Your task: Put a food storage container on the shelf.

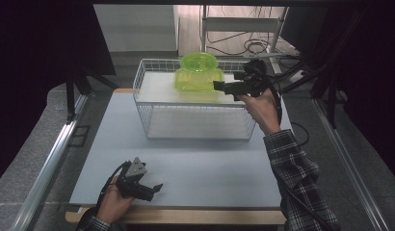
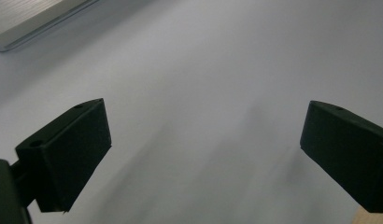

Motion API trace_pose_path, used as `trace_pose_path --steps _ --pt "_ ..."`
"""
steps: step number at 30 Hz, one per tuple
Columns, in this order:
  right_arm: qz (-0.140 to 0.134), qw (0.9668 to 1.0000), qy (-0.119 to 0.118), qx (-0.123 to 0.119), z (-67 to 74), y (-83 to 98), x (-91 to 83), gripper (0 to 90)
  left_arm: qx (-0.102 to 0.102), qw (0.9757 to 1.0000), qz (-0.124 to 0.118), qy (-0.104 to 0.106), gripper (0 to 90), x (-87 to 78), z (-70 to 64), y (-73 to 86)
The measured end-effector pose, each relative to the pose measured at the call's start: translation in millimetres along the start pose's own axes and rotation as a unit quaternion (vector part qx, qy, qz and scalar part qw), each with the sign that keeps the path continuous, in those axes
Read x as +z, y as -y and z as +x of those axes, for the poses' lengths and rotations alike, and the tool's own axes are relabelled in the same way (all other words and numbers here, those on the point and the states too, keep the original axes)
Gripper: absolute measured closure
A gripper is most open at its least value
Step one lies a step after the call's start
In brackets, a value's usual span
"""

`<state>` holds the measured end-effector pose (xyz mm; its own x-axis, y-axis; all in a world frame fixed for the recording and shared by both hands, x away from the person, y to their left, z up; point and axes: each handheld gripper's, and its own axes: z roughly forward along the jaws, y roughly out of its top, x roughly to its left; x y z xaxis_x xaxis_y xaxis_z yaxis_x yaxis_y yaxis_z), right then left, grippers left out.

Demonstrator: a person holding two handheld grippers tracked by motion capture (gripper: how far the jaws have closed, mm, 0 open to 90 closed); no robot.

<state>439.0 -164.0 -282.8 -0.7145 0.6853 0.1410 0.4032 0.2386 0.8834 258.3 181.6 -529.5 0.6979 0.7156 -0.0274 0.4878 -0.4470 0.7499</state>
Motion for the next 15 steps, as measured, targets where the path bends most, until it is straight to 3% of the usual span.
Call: trace_pose_path --steps 4,10,15 --pt "0.005 0.9999 0.0 -0.015 2.1 5.6 -0.2 4.1 -0.018 0.9994 -0.025 0.014 1.4 -3.4 1.8 -0.6" --pt "0.008 0.9997 0.001 -0.021 2.7 12.2 -3.0 3.7 -0.034 0.9983 -0.041 0.024 1.0 -5.6 3.5 -0.8" --pt "0.008 0.9996 0.001 -0.026 2.8 16.6 -5.7 3.2 -0.039 0.9981 -0.043 0.021 0.5 -6.6 4.2 -1.1"
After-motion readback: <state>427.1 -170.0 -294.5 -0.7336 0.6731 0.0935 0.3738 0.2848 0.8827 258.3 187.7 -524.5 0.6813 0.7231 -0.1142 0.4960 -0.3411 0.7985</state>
